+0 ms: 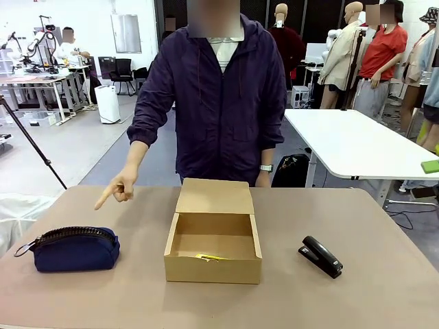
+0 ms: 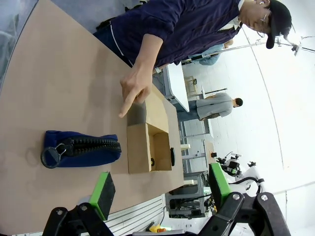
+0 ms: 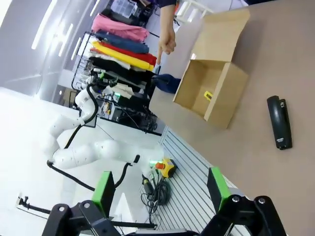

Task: Pack the items into the box.
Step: Pick up the item specified by the human and place it in the Mailer Box.

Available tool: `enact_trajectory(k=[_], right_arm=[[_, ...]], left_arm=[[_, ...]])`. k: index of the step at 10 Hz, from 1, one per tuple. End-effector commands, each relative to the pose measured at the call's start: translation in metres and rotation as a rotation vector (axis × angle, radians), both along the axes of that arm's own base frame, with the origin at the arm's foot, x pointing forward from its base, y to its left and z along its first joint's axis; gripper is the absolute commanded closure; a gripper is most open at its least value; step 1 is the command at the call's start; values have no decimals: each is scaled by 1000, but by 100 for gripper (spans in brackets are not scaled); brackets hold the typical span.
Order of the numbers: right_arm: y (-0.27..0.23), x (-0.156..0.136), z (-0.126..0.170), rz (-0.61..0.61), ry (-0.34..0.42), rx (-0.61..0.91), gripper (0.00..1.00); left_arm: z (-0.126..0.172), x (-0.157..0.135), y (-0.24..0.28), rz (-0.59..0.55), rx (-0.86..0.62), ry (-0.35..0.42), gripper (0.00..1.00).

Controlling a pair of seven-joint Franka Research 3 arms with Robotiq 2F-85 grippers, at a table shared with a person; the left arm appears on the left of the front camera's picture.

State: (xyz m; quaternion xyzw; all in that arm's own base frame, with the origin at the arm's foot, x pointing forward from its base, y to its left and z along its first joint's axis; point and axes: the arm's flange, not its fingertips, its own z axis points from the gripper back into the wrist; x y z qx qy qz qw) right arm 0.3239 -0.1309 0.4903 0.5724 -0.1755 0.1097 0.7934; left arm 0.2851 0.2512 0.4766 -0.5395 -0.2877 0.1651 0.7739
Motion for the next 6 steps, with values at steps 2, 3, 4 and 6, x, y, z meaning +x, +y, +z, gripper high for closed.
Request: enact_trajectory(k=[2, 3, 4, 6], right_arm=[[-5, -4, 2, 21, -24, -16, 0], [-5, -4, 2, 21, -24, -16, 0], [-5, -4, 2, 21, -24, -16, 0], [-5, -4, 2, 21, -24, -16, 0]], left_arm=[[1, 0, -1, 2, -13, -27, 0], [1, 0, -1, 2, -13, -27, 0], [1, 0, -1, 2, -13, -27, 0], [1, 0, -1, 2, -13, -27, 0]])
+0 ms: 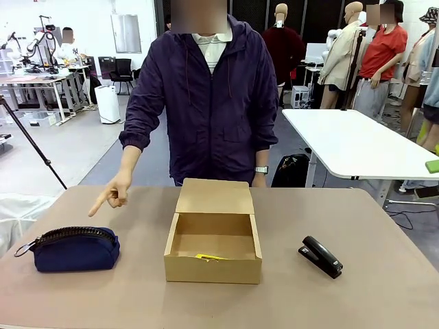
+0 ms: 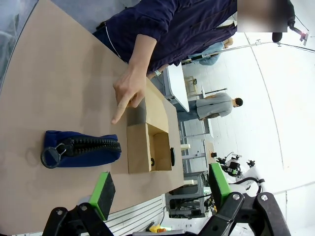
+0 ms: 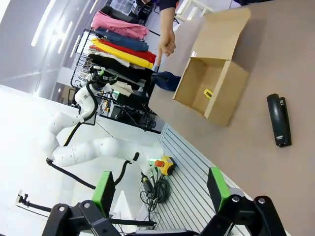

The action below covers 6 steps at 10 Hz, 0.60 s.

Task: Pack the items into the box.
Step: Pick up the item specified by the human and place it in the Mailer Box.

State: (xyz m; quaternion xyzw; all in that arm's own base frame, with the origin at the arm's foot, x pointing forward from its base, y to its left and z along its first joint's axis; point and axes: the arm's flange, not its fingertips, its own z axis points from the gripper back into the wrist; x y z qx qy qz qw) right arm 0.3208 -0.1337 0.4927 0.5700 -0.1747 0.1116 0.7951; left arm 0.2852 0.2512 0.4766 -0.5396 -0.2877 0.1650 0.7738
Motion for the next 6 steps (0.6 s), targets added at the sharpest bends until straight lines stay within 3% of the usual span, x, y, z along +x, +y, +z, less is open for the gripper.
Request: enact_trajectory(k=[1, 6], right_arm=[[-2, -1, 0, 18, -23, -9, 0], [-2, -1, 0, 18, -23, -9, 0]], left_arm=[[1, 0, -1, 2, -12, -27, 0], [0, 0, 0, 0, 0, 0, 0]])
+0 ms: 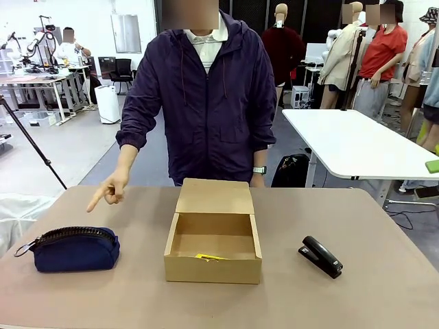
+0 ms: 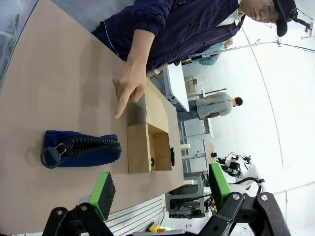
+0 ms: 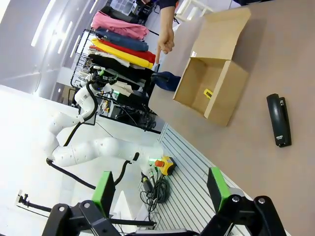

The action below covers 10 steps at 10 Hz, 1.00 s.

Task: Pack the items into the box.
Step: Pick up the item specified by the human and place it in the Mailer Box.

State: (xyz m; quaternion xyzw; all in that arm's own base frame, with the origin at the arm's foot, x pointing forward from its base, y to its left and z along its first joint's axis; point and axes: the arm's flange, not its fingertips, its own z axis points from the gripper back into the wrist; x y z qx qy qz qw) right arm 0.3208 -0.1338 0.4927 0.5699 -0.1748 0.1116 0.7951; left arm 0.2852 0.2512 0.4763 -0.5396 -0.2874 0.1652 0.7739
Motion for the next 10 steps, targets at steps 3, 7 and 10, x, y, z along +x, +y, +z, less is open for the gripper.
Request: enact_trajectory(k=[3, 7, 10], right_arm=[[-2, -1, 0, 18, -23, -9, 0], [-2, -1, 0, 18, -23, -9, 0], [-2, -1, 0, 18, -23, -9, 0]], left_arm=[[45, 113, -105, -420, 507, 234, 0], [38, 190, -224, -490, 1271, 429, 0], [34, 184, -232, -433, 1404, 378, 0]])
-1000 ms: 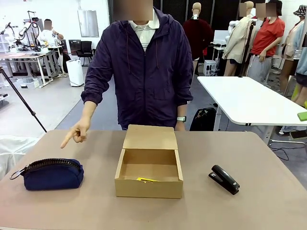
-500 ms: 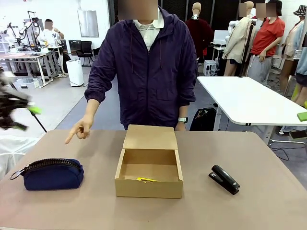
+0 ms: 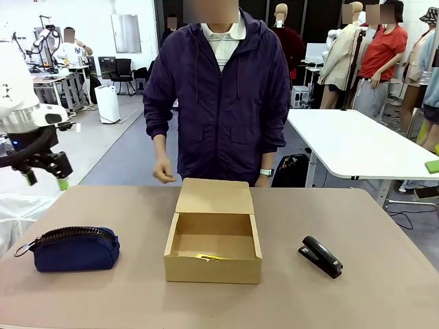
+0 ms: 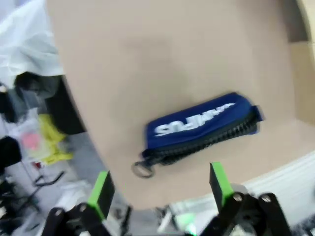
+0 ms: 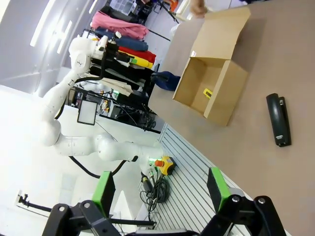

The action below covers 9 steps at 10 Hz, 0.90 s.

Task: Pack the items into the box.
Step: Pick up the item specified by the human and place it in the Mailer Box.

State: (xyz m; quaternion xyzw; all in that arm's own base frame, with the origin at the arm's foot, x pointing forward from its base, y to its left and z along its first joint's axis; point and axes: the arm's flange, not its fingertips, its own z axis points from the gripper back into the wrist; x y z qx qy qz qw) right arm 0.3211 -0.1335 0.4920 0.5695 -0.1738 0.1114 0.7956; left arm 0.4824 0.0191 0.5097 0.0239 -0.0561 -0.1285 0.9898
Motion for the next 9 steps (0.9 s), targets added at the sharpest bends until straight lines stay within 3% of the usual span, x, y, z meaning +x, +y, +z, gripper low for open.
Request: enact_trajectory(k=[1, 6, 7, 8, 9], right_arm=[[-2, -1, 0, 18, -25, -8, 0], [-2, -1, 0, 18, -25, -8, 0], [-2, -1, 0, 18, -25, -8, 0], [-2, -1, 0, 18, -25, -8, 0], [-2, -1, 0, 18, -25, -8, 0]], left_arm=[[-3, 2, -8, 37, -137, 15, 0], [-5, 2, -11, 23, -112, 11, 0], [-12, 7, -17, -390, -178, 7, 0], [-15, -6, -20, -903, -230, -86, 0], [-20, -24, -18, -1247, -233, -53, 0]])
